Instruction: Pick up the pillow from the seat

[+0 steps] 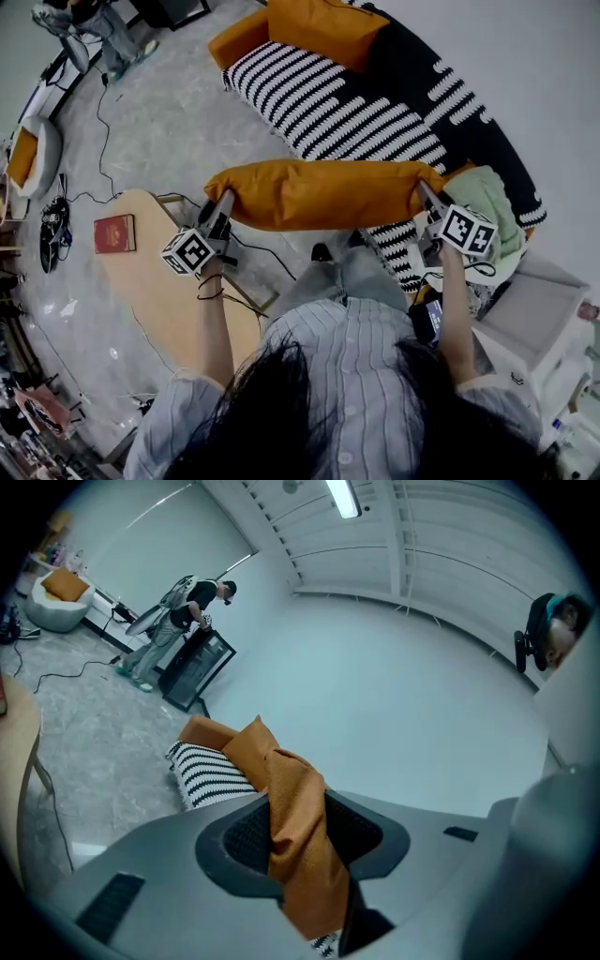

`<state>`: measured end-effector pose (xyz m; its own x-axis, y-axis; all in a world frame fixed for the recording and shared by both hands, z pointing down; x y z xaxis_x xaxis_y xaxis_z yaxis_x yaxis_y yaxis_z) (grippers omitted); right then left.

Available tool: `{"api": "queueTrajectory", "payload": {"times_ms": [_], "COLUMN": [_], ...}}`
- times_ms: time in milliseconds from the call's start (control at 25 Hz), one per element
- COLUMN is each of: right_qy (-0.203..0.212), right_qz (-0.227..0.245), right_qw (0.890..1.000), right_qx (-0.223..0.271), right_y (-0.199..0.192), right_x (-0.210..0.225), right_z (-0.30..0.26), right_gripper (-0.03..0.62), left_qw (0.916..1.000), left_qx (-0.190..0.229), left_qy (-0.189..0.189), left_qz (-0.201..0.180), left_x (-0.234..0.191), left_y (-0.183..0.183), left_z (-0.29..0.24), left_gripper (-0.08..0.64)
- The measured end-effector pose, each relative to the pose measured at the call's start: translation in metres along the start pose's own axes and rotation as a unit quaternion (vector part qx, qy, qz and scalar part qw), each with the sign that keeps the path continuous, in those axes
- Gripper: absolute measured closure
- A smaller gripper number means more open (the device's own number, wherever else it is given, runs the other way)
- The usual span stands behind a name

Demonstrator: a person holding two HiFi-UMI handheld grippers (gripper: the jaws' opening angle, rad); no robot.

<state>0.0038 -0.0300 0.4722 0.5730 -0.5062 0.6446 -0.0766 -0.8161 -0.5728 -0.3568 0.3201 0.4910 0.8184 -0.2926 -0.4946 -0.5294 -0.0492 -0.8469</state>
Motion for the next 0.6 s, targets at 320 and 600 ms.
{"api": "queueTrajectory", "payload": {"times_ms": [320,600], "right_qy": [-0.003,0.0], "right_qz": [0.015,0.029], "right_qw": [1.0,0.999], "right_qx": [-0.016,-0.038], "right_y": [-0.012,-0.013], "right_x": [-0.009,-0.014], "right_z": [0.014,0.018], "right_gripper": [0.499,0.499], "left_qw": [0.9999,0.9994], "left_qx": [0.005,0.015], "left_qy": [0.005,0.026], "left_qz": [0.009,0.018], "left_x": [-0.001,0.004], "left_y": [-0.013,-0.024], "left_z": [0.023,0.039], "left_gripper": [0.402,0.405]}}
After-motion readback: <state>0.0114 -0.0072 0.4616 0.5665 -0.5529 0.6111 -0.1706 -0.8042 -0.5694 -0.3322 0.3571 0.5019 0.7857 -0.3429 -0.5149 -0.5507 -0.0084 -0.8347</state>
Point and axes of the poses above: the fingertips, and each gripper's own axes: z backward along the fingers, x to its right, y out of its top, the point moved 6 cm from there along z, backward along the fingers, and after that the axes turned 13 degrees about -z, right-handed, at the moved point
